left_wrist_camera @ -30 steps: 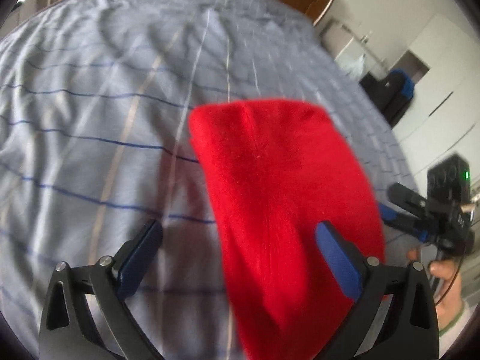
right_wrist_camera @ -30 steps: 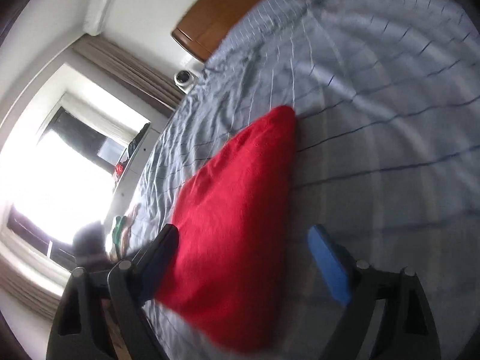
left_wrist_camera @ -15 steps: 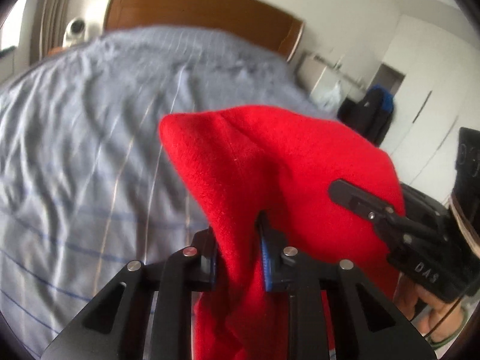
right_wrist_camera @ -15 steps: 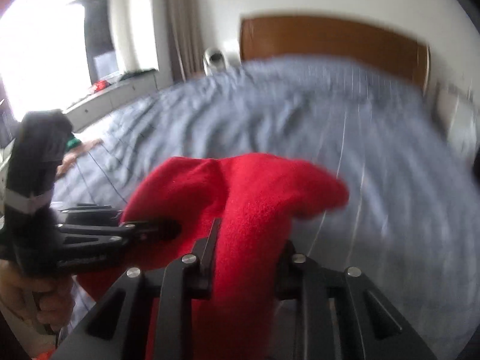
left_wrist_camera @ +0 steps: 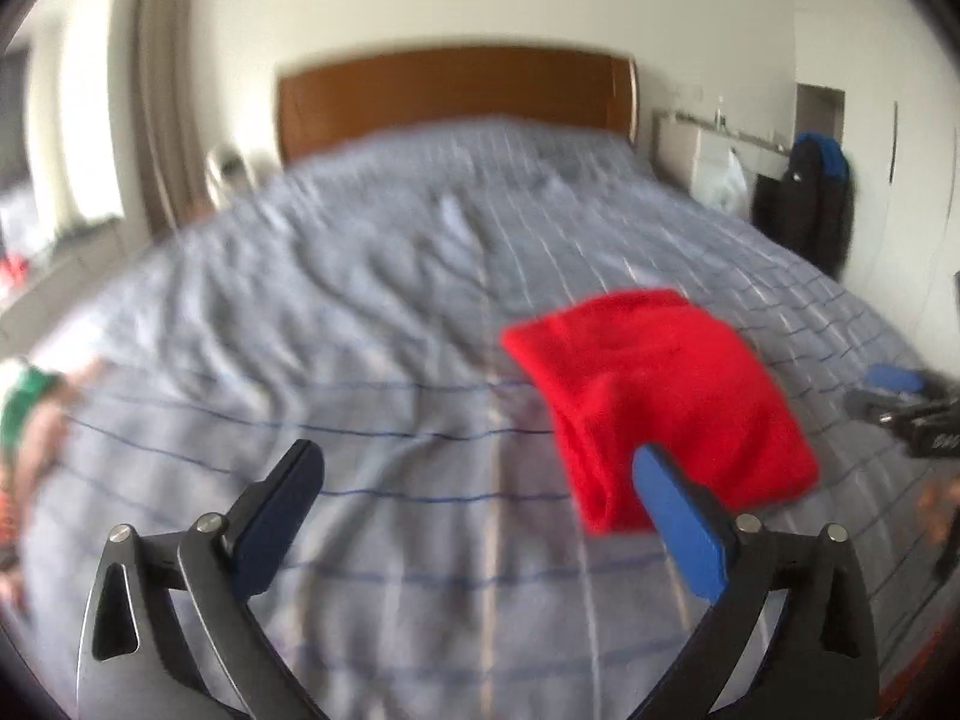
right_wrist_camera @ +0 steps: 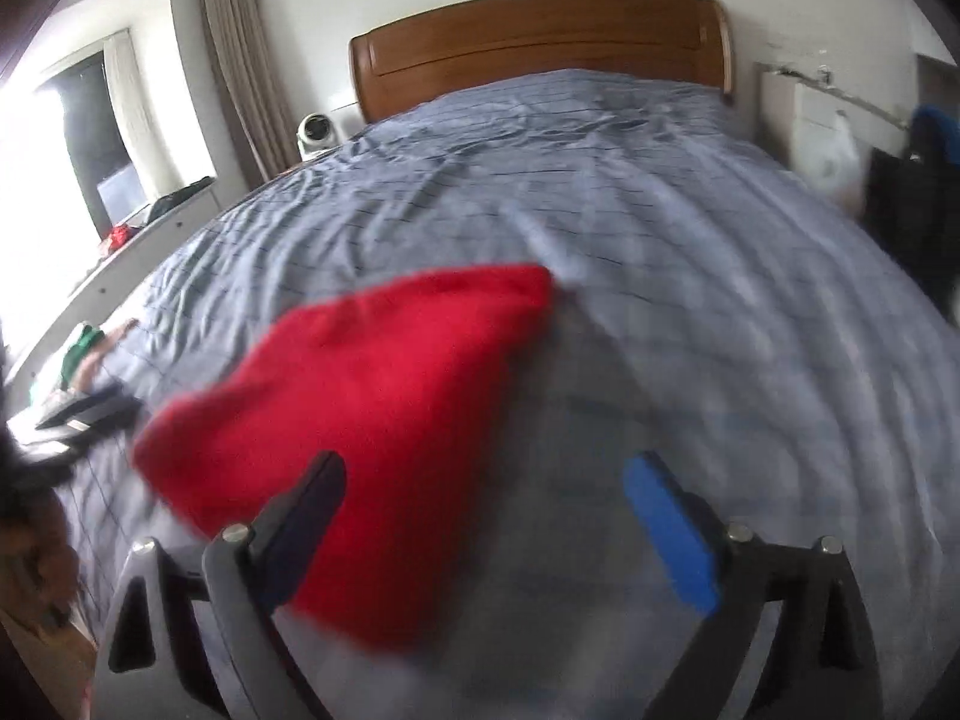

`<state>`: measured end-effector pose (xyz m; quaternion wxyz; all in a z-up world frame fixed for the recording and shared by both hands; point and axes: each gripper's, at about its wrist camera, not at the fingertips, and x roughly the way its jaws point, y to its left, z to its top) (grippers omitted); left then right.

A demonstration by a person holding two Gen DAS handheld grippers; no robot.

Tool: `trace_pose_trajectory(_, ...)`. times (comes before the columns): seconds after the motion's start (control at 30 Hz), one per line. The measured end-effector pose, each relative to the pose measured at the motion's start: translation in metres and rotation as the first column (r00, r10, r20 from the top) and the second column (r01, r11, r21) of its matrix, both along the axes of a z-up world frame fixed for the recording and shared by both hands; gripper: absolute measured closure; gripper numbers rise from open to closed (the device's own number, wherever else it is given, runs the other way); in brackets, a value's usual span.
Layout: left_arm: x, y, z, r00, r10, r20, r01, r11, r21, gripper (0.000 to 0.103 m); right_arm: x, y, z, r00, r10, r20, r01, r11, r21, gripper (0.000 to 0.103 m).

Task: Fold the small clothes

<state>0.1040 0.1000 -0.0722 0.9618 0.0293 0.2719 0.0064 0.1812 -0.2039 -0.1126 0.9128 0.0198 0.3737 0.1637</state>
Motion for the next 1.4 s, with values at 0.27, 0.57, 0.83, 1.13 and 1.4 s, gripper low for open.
trace_pose_trajectory(0.27,-0.072,-0.031,0.018,0.977,0.187,0.099,-0.2,0.969,0.145,0.0,-0.112,-0.014,0.049,0.989,0.032,0.147,-0.024,0.998,-0.06,0.0)
trace_pose_trajectory(0.57,-0.117,-0.069,-0.016,0.987,0.061,-0.151,-0.051,0.996,0.069,0.0,-0.198,0.015,0.043,0.992,0.03,0.122,-0.016,0.993,-0.119,0.0)
trace_pose_trajectory(0.83,-0.142,-0.073,0.0,0.985,0.03,-0.169,-0.025,0.999,0.035,0.0,-0.228,0.026,0.041,0.991,0.123,0.048,-0.114,0.981,-0.158,0.0)
trace_pose_trajectory(1.13,-0.124,-0.073,-0.005,0.972,0.145,-0.184,-0.135,0.989,0.063,0.0,-0.215,0.01,0.063,0.995,-0.006,0.101,0.015,0.996,-0.089,0.0)
trace_pose_trajectory(1.4,-0.121,-0.072,-0.009,0.967,0.156,-0.202,-0.143,0.987,0.076,0.0,-0.207,0.013,0.052,0.996,-0.021,0.082,0.032,0.99,-0.136,0.0)
